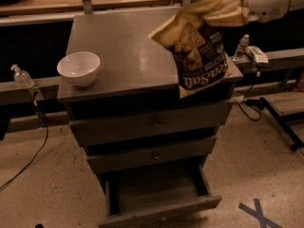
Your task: Pick brown chip bag from middle drawer and place on counter
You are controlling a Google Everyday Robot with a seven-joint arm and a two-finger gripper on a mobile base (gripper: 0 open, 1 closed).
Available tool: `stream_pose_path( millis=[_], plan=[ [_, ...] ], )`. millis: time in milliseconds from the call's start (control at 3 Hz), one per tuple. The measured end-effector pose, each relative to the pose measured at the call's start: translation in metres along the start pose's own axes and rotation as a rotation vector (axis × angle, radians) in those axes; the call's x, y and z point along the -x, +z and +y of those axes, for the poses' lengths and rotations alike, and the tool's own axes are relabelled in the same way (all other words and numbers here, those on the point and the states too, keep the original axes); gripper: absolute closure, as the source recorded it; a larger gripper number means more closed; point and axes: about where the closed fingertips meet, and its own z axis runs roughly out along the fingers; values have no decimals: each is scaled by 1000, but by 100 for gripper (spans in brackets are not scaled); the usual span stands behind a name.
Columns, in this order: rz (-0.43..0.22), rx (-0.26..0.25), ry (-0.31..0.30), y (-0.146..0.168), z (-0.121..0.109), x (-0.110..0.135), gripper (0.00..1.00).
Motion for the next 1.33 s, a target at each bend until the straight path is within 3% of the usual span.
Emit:
stream_pose_path(
  millis=[667,1000,1333],
  plan=[
    [-54,12,12,58,-62,43,100],
    [-91,17,26,83,-77,47,100],
    [-158,15,50,106,-84,33,100]
  ],
)
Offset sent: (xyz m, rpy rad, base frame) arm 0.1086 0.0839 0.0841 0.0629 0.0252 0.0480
